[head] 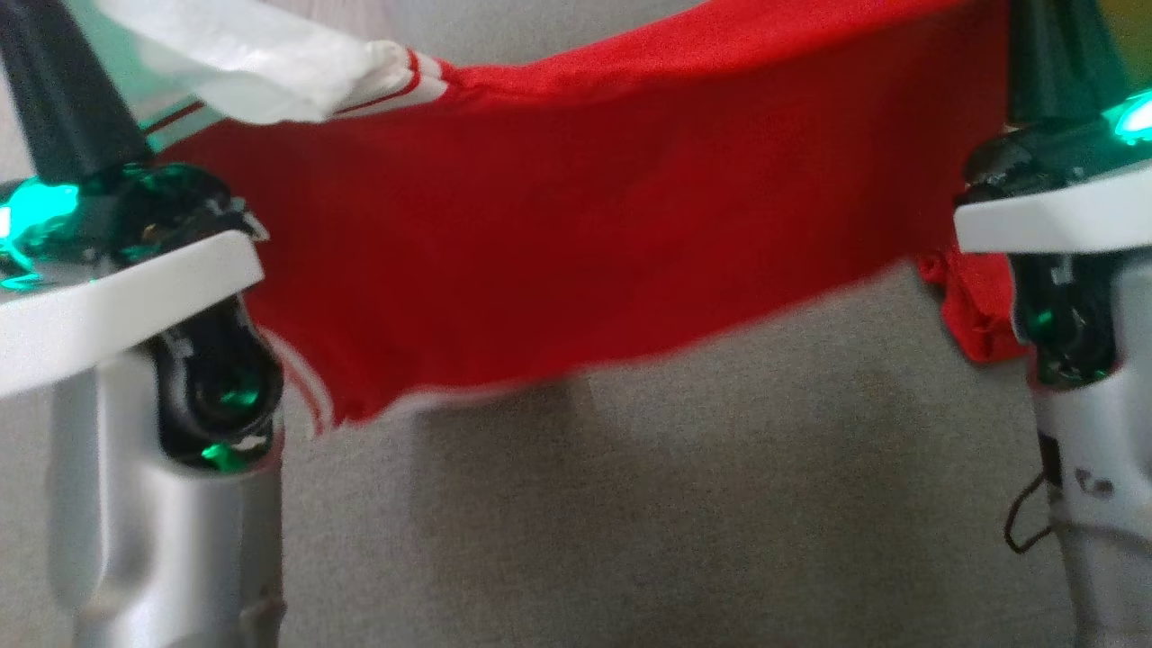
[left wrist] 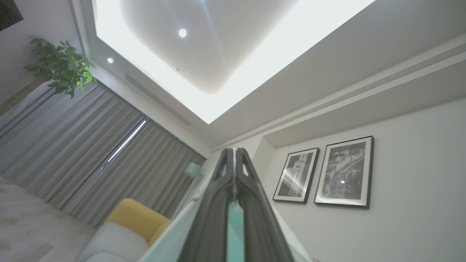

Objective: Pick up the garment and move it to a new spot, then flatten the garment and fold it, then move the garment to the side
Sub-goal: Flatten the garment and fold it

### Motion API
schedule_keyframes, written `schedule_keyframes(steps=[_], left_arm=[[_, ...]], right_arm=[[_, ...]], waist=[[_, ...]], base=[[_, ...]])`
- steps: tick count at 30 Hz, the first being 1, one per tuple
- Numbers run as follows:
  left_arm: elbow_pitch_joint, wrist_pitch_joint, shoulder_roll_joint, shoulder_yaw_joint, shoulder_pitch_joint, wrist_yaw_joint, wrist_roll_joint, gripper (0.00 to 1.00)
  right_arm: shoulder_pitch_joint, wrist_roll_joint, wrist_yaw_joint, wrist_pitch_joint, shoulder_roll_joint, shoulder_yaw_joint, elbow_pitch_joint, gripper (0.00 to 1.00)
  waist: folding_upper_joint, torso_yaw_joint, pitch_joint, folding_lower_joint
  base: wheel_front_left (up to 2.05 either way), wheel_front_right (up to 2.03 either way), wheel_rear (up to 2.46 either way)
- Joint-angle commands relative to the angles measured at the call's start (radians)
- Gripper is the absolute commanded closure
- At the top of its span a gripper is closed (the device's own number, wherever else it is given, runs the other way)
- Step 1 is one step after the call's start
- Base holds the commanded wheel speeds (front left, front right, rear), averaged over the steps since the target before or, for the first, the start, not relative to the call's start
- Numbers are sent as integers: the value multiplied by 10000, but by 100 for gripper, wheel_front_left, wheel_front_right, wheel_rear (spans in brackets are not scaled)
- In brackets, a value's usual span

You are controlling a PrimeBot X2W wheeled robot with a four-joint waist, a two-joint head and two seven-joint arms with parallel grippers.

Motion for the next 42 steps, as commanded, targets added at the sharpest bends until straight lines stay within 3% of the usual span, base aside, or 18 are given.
schedule_keyframes(steps=[1, 10, 16, 20, 25, 29, 34, 38, 42], left_arm=[[-731, 177, 175, 278, -94, 133, 50, 100], [-3302, 1117, 197, 316, 207, 1359, -456, 100], [-2415, 1684, 700, 396, -530, 1538, -157, 100], [-652, 2143, 1178, 506, -1684, 1401, -205, 100], [2151, 2216, 1795, 651, -4036, 816, -287, 100], [4506, 1750, 2205, 595, -6205, 315, 13, 100], [6660, 889, 2524, 581, -8412, -240, 284, 100], [7955, 335, 2484, 440, -9101, -555, 383, 100], [8823, -117, 2208, 210, -8674, -896, 312, 100]], right_arm=[[73, 27, -9, 203, -65, 30, -685, 100], [1470, -359, -9, 1577, 562, -781, -3100, 100], [1152, -649, -9, 2311, 877, -1023, -2855, 100], [-188, -535, -9, 2496, 890, -1022, -1708, 100], [-2812, -750, -9, 2014, 395, -619, 767, 100], [-5231, -860, -9, 1060, 4, -312, 3048, 100], [-7613, -1226, -9, -643, 0, -543, 5344, 100], [-8470, -1191, -9, -1392, 408, -1315, 6902, 100], [-8166, -1369, -9, -1721, 434, -1116, 8025, 100]], waist=[[-1, -101, -119, 1], [-1, -133, 4, 1], [-1, -97, 527, 1], [-1, -128, 1438, 1], [-1, 35, 2708, 1], [-1, 248, 3407, 1], [-1, 459, 3898, 1], [-1, 672, 4147, 1], [-1, 916, 4274, 1]], base=[[0, 0, 0], [0, 0, 0], [0, 0, 0], [0, 0, 0], [0, 0, 0], [0, 0, 0], [0, 0, 0], [0, 0, 0], [0, 0, 0]])
